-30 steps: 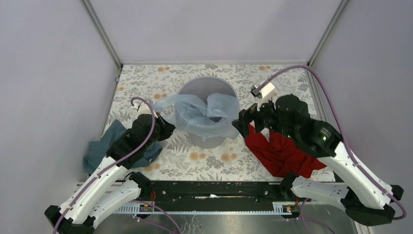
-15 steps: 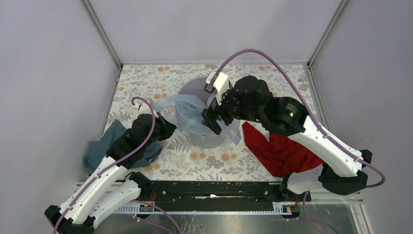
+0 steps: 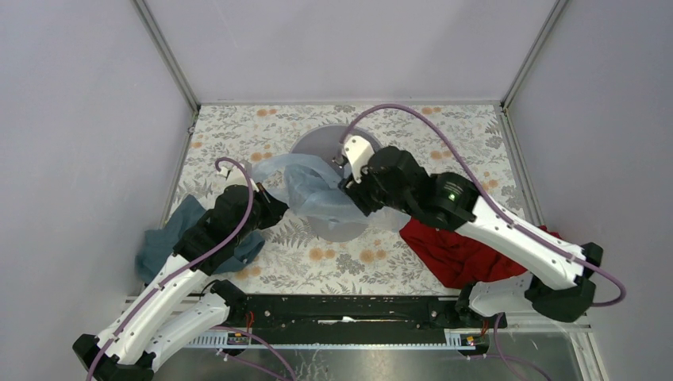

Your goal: Put the trash bags into the trash bin

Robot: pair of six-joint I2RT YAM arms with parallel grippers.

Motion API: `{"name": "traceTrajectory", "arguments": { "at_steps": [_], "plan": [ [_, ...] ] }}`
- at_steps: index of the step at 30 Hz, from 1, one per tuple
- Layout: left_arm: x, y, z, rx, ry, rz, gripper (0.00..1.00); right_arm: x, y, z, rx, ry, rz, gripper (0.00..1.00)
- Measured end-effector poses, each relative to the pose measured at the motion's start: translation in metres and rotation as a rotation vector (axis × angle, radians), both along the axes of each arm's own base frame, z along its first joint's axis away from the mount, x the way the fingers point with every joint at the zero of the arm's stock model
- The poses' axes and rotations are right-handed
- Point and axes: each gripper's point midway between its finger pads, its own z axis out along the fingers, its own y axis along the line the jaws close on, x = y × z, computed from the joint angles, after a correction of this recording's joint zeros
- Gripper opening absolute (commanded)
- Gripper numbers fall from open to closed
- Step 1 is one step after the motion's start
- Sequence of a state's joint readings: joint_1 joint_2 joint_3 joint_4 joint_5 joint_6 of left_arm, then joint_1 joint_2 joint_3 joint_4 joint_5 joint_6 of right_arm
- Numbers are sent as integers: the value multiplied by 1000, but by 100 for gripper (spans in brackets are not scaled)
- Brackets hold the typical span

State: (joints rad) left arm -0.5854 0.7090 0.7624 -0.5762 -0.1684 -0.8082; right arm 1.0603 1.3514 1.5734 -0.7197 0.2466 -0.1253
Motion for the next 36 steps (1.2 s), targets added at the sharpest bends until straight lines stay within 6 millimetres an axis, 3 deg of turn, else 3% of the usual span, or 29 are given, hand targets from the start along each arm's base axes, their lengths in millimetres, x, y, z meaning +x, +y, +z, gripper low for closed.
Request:
{"name": "traceTrajectory", "arguments": {
  "at_steps": [1,2,7,10,14,17,20,23,25,28,31,36],
  "plan": [
    [0,0,0,0,0,-1,0,-3,-9,-5,-5,-3,-8,15],
    [0,0,0,2,-2,-2,0,-4,-16,-5,-4,-13,-18,3],
    [-1,1,0,16,-5,-10,3,9,-33,34,114,-129,-140,0],
    [-3,4,4,32,-14,-20,30,16,-41,49,156,-180,-201,0],
    [-11,8,15,53,-50,-54,79,22,-41,52,174,-199,-231,0],
    [-26,15,31,42,-110,-89,93,25,-40,47,171,-197,-242,0],
    [-46,27,60,19,-196,-107,99,28,-41,38,165,-185,-253,0],
    [-59,42,106,10,-286,-92,99,30,-42,29,156,-168,-257,0],
    [-59,52,143,24,-357,-57,99,31,-42,26,155,-158,-253,0],
    [-46,51,171,75,-393,-56,99,30,-42,26,163,-153,-251,0],
    [-22,33,170,139,-360,-101,99,28,-42,30,181,-150,-243,0],
    [9,12,118,272,-228,-171,99,27,-43,39,226,-157,-235,1]
  ]
}}
